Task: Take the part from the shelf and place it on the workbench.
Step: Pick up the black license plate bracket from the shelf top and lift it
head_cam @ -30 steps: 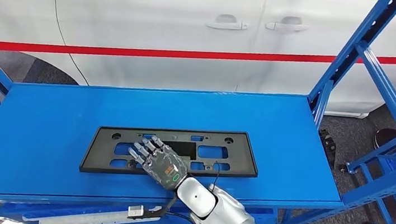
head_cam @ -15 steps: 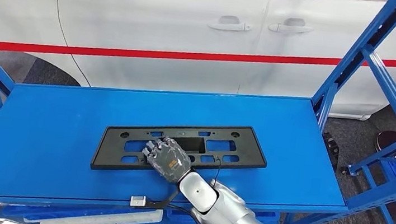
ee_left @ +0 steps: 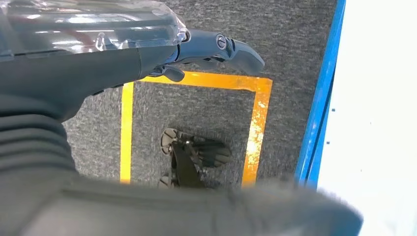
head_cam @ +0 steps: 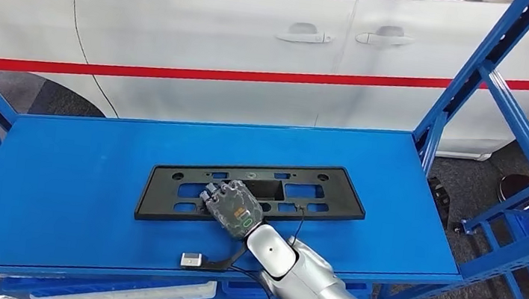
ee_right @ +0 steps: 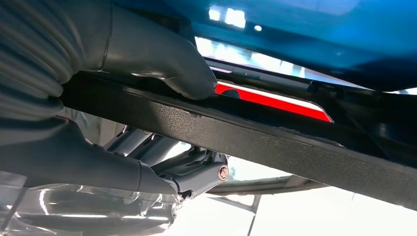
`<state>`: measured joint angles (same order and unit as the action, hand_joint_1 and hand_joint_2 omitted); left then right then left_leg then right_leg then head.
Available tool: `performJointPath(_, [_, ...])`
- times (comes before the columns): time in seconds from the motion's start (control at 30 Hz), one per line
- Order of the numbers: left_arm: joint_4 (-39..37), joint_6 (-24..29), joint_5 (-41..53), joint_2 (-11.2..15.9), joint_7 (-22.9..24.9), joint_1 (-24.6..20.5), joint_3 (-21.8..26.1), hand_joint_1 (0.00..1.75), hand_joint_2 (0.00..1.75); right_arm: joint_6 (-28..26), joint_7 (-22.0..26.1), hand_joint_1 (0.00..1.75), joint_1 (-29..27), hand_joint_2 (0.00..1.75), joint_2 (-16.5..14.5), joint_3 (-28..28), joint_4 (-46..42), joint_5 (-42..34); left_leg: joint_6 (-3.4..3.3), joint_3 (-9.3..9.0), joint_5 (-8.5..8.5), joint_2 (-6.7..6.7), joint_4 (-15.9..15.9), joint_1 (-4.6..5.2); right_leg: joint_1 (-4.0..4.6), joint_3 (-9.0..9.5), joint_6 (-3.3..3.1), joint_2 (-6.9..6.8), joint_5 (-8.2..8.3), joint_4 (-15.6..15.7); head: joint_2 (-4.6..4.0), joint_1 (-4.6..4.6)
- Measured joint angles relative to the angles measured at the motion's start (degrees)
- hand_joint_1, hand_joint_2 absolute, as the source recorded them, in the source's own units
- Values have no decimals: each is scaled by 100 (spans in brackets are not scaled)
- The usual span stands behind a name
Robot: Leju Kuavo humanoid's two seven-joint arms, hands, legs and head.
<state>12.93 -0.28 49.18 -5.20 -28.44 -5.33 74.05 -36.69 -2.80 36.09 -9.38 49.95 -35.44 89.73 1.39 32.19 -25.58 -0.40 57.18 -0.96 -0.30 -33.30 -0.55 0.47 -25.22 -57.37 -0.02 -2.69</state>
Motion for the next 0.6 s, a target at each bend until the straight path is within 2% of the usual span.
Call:
performJointPath(0.07, [0, 31, 2, 1, -37, 7, -2, 0, 175, -31, 43, 173, 0, 175, 0, -91, 4, -2, -92, 3, 27, 4, -18, -6, -10, -6, 58, 4, -8, -11, 0, 1])
performJointPath(0.1, [-1, 43, 0, 2, -46, 6, -2, 0, 175, -57, 69, 173, 0, 175, 0, -136, 5, -7, -136, -1, 44, 10, -36, -11, -16, -37, 85, 1, -72, -87, 0, 1])
performJointPath(0.17, [-2, 66, -8, 3, -50, -1, -2, 0, 175, -127, 134, 173, -13, 175, 3, -230, 5, -36, -208, 1, 71, 22, -64, -18, -31, -255, 123, -8, -376, -573, 0, 1])
performJointPath(0.23, [-2, 91, -16, 7, -41, 2, -1, 0, 175, -207, 277, 173, -71, 175, 15, -337, -39, -186, -236, 23, 77, 24, -61, -5, -37, -630, 144, -13, -728, -1352, 0, 1])
performJointPath(0.27, [-2, 98, -17, 8, -38, 6, -1, 0, 175, -234, 396, 173, -118, 175, 29, -397, -102, -335, -238, 29, 77, 23, -57, 1, -39, -755, 148, -13, -786, -1602, 0, 1])
performJointPath(0.3, [-2, 103, -14, 9, -30, 9, 0, 0, 175, -247, 595, 173, -175, 175, 47, -466, -201, -577, -238, 31, 76, 19, -53, 5, -39, -781, 143, -14, -733, -1646, 0, 1])
performJointPath(0.33, [-2, 111, -7, 10, -9, 10, 1, 0, 175, -232, 887, 173, -240, 175, 73, -547, -355, -935, -234, 27, 73, 14, -48, 7, -38, -690, 128, -14, -575, -1450, 0, 1])
performJointPath(0.4, [-2, 110, 18, 8, 67, 12, -1, 0, 175, -115, 1670, 173, -360, 175, 150, -757, -848, -2071, -210, 10, 55, 6, -37, 15, -16, -305, 65, -13, -181, -658, 0, 1])
performJointPath(0.43, [-2, 83, 31, 5, 108, 13, -1, 0, 175, -33, 2056, 173, -403, 175, 196, -878, -1175, -2727, -188, 6, 42, 4, -28, 22, 1, -143, 35, -14, -61, -317, 0, 1])
performJointPath(0.47, [-2, 41, 43, 3, 138, 13, -2, 0, 175, 46, 2368, 173, -434, 175, 250, -999, -1514, -3320, -161, 3, 31, 7, -20, 24, 22, -41, 12, -12, -9, -102, 0, 1])
performJointPath(0.5, [-2, -11, 63, 0, 161, 14, -3, 0, 175, 104, 2623, 173, -459, 175, 303, -1108, -1838, -3811, -130, -2, 23, 12, -19, 24, 44, -3, -4, -8, -19, -24, 0, 1])
performJointPath(0.6, [-2, -162, 152, 7, 185, 20, -49, 0, 175, 277, 3415, 173, -655, 175, 500, -1415, -2851, -5146, -35, -24, -42, 23, 23, 0, 27, 61, -66, -13, 2, 61, 0, 1])
